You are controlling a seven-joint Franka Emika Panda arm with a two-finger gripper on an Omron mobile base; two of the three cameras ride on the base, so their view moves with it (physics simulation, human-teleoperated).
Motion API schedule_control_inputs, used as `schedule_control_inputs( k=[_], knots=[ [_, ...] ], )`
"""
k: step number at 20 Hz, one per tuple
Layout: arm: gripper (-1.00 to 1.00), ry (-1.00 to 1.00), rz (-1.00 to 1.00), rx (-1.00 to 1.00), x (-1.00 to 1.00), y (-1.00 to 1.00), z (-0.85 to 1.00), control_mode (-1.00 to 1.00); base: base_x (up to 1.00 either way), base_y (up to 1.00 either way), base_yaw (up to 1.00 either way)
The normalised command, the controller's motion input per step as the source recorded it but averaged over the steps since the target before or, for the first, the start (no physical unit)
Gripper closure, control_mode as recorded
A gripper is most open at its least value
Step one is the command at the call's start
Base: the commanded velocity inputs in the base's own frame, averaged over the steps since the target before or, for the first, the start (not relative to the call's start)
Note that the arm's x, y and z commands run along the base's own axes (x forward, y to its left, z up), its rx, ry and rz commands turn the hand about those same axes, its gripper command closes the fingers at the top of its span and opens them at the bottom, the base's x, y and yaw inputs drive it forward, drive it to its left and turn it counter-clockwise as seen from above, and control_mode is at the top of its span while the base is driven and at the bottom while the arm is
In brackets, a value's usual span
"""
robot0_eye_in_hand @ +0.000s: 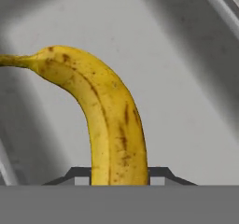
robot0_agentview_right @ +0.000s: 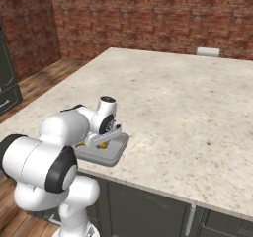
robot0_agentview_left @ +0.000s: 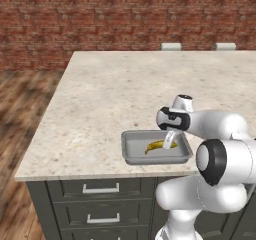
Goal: Pick the tangerine and banana from the fridge and place them inside the tupperware on the counter.
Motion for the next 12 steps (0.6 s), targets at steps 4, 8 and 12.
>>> schedule_control_inputs(
  k=[4, 8, 12],
  knots=[
    [1.00, 0.00, 0.00, 0.00, 0.14, 0.00, -0.19, -1.00, 0.00, 0.00, 0.00],
    [1.00, 0.00, 0.00, 0.00, 0.05, 0.00, -0.19, -1.00, 0.00, 0.00, 0.00],
    [1.00, 0.00, -0.02, 0.00, 0.03, 0.03, -0.20, -1.00, 0.00, 0.00, 0.00]
  ],
)
